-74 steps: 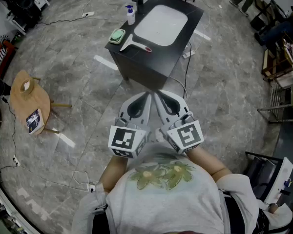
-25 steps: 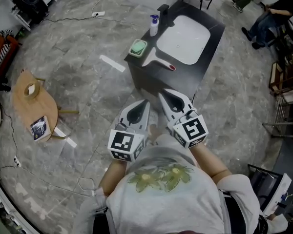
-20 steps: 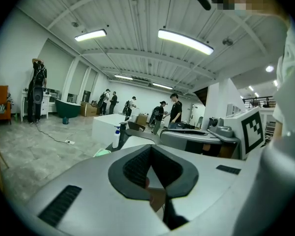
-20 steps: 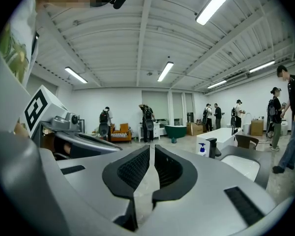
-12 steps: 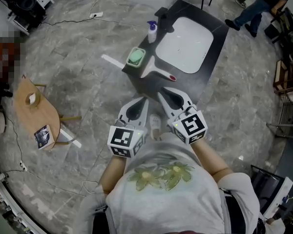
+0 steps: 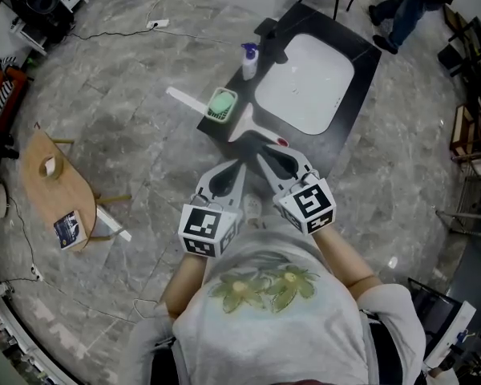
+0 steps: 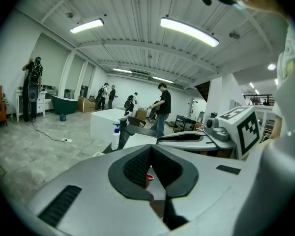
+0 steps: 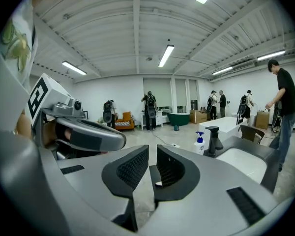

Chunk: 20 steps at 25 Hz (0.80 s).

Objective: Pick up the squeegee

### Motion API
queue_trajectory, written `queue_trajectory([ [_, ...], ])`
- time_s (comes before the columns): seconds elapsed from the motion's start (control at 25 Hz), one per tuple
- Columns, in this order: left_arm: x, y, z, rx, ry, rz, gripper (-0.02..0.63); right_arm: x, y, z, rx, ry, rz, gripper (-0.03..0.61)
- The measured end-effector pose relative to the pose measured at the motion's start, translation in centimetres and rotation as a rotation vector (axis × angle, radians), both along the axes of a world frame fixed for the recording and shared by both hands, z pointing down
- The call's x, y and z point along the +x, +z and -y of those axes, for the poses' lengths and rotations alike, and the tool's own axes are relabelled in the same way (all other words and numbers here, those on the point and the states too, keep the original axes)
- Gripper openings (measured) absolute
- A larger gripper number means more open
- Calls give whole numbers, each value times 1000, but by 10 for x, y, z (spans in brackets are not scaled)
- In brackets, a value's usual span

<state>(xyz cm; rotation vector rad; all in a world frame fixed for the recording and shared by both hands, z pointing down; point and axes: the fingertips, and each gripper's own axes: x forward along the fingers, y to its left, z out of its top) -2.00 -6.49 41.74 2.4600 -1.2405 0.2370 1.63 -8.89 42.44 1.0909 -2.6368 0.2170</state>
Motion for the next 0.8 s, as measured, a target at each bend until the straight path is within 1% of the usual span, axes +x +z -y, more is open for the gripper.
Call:
queue_trajectory([
  [0.16, 3, 10, 15, -21, -4, 5, 9, 1, 13, 14, -29, -24, -27, 26],
  [0.8, 3, 25, 49, -67, -34, 30, 9, 7, 59, 55, -102, -51, -95, 31],
])
